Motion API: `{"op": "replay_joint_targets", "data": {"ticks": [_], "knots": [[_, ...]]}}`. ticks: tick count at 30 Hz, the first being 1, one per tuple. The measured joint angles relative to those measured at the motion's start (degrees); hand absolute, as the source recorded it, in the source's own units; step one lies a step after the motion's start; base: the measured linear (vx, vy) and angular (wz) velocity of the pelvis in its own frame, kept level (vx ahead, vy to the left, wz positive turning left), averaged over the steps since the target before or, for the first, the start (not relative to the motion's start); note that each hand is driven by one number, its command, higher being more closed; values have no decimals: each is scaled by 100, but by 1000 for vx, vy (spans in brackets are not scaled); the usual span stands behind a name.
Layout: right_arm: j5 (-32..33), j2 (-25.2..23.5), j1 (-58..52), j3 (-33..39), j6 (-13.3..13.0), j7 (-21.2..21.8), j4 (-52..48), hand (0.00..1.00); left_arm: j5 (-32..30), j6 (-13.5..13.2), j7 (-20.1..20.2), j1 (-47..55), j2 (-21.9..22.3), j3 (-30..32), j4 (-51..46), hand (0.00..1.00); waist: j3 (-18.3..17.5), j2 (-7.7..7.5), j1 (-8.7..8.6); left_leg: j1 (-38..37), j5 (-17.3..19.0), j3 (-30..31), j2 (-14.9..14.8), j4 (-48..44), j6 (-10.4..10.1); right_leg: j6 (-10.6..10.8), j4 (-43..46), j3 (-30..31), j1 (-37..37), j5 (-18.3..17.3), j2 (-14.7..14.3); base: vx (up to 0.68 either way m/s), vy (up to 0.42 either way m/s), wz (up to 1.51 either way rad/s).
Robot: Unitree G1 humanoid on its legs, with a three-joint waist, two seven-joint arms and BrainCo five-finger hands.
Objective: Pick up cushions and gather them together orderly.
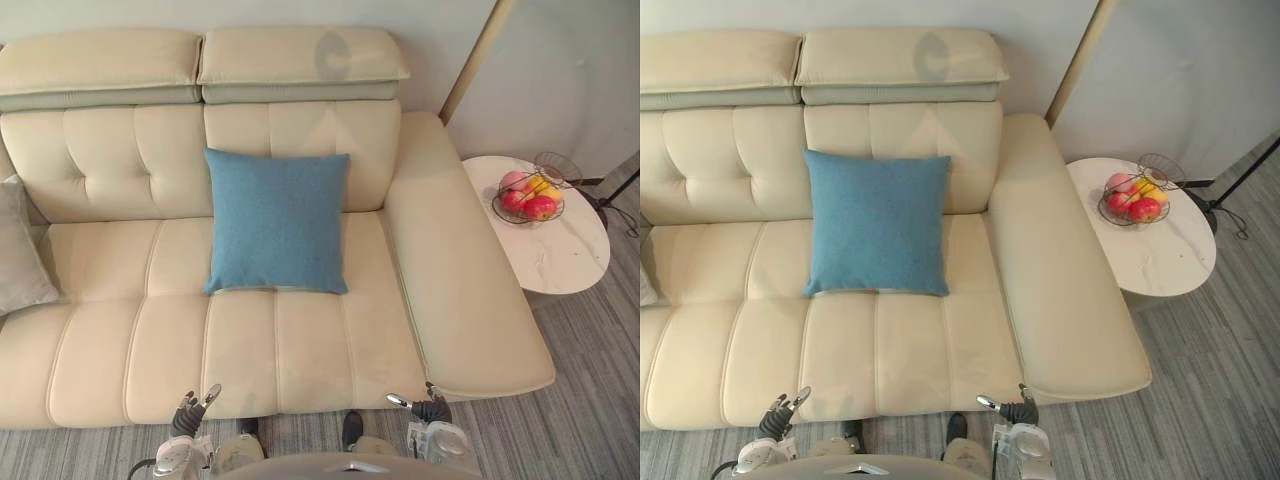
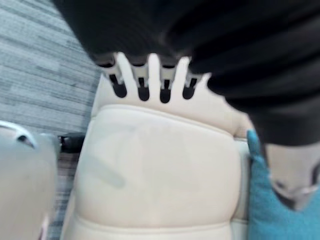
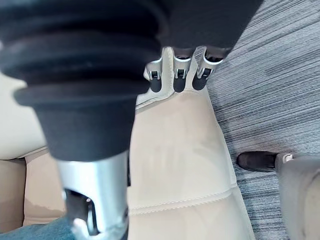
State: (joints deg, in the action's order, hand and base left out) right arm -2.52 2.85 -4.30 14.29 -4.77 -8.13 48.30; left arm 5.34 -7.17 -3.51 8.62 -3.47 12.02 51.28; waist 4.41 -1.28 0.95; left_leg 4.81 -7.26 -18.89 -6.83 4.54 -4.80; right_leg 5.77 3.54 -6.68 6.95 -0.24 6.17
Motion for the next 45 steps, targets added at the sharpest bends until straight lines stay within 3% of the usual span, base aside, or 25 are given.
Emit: {"op": "replay_joint_targets", "data": {"ticks": [5,7,8,9,10,11,12,14,15,16,18,19,21,22,24,26,28,30,34,36,40,43,45], "knots": [[5,-6,263,-170,-2,-3,114,0,-110,-1,-11,-34,-26,-98,58,0,89,-92,21,33,14,-190,44,-4,8,7,-15,361,243,242,-5,-88,39,-35],[21,-39,299,-394,-2,-6,123,0,-111,2,-52,-229,-121,-124,115,0,175,-251,3,313,203,-108,127,-332,80,-34,171,425,497,324,86,-122,63,-27],[47,-25,298,-511,-2,-6,124,0,-111,4,-93,-272,-137,-126,100,0,203,-296,52,498,364,144,188,-581,241,-12,49,493,522,434,126,-98,42,-35],[60,-31,412,-509,4,-16,127,0,-109,9,-117,-329,-83,-123,51,0,264,-181,62,681,317,172,25,-702,392,-202,903,394,805,46,148,-126,53,-22],[66,-32,401,-512,2,-21,124,0,-110,11,-120,-356,-94,-149,26,0,289,-152,13,705,316,225,5,-801,413,-327,1781,336,1017,-288,173,-99,13,20],[92,-62,302,-510,2,-34,132,0,-109,14,-119,-358,-116,-214,-114,0,334,-149,-34,721,318,364,8,-975,439,-268,3144,257,1128,-707,290,-83,5,56],[106,-124,204,-512,1,-51,195,0,-109,13,-120,-327,-136,-215,-181,0,332,-149,-25,737,317,452,34,-1066,438,-174,3907,268,1055,-884,366,-113,-42,58],[107,-263,169,-539,1,-60,279,0,-108,12,-124,-192,-228,-198,-337,0,219,-340,23,916,234,478,45,-1249,366,49,4438,296,783,-1052,436,-166,-115,20],[106,-273,233,-540,-4,-63,259,0,-102,12,-133,-211,-247,-182,-358,0,224,-413,94,1077,130,470,22,-1343,334,101,4273,303,671,-1247,434,-287,-199,-18],[108,-200,448,-508,-6,-78,194,0,-86,17,-146,-242,-178,-183,-405,0,234,-419,161,1362,-74,408,-111,-1361,280,70,3601,276,644,-1626,244,-278,-177,-36],[112,-117,616,-510,-18,-113,70,0,-38,18,-187,-239,35,-207,-471,0,347,-174,304,1482,-250,255,-379,-1102,213,-40,2620,249,478,-1821,-63,-376,-203,-71],[114,-15,663,-492,-18,-141,-39,0,9,37,-218,-243,248,-225,-391,0,530,117,319,1487,-297,209,-594,-892,194,-159,2248,147,415,-1821,-283,-391,-180,-54],[113,-21,491,-463,6,-226,-38,0,7,37,-231,-235,330,-332,-401,0,545,298,260,1402,-205,180,-677,-661,70,-281,2234,-18,408,-1715,-396,-303,-110,19],[112,-27,326,-463,12,-246,-38,0,7,36,-233,-218,342,-373,-401,0,524,327,218,1392,57,193,-690,-642,-258,-369,2191,-109,387,-1650,-391,-304,-85,29],[114,-58,185,-422,20,-260,-11,0,4,34,-234,-221,366,-375,-387,0,512,283,197,1379,-81,155,-570,-866,-144,-530,2116,-207,445,-1509,-221,-249,-20,16],[113,-22,136,-350,45,-280,8,0,4,32,-236,-224,372,-374,-369,0,474,207,145,1364,132,173,-291,-1847,-8,-451,1880,-162,500,-1273,-11,-148,38,14],[112,-43,121,-340,111,-268,24,0,4,27,-236,-229,385,-319,-291,0,476,204,180,1058,930,222,-266,-2302,98,-331,1583,-26,505,-979,24,-135,105,-21],[107,-59,147,-326,119,-240,142,0,5,31,-233,-238,348,-294,-139,0,459,241,196,716,1239,382,-155,-2134,83,-162,1335,166,408,-768,11,-95,123,-42],[106,-252,-19,-219,127,-228,311,0,0,51,-245,-145,172,-320,37,0,257,-81,52,98,757,149,327,-774,151,-8,277,277,-46,-162,210,-82,160,-14],[108,-249,-82,-167,133,-229,450,0,-43,100,-244,-166,109,-346,181,0,223,-107,-15,-86,672,163,490,-377,158,-27,-16,273,-184,-7,282,-33,123,3],[222,-253,-130,-38,131,-227,471,0,-241,161,-231,-175,115,-384,279,0,143,-87,-49,-397,483,188,591,-54,182,35,-224,272,-423,63,301,33,53,-3],[232,-226,-108,44,128,-223,506,0,-378,183,-219,-223,126,-491,409,0,69,61,-90,-457,356,244,616,-11,326,122,-312,268,-523,116,272,69,-6,3],[238,-220,-96,49,125,-223,557,0,-443,183,-218,-226,122,-510,414,0,67,66,-90,-521,354,264,600,-12,329,121,-342,259,-602,116,242,79,-35,3]]}}
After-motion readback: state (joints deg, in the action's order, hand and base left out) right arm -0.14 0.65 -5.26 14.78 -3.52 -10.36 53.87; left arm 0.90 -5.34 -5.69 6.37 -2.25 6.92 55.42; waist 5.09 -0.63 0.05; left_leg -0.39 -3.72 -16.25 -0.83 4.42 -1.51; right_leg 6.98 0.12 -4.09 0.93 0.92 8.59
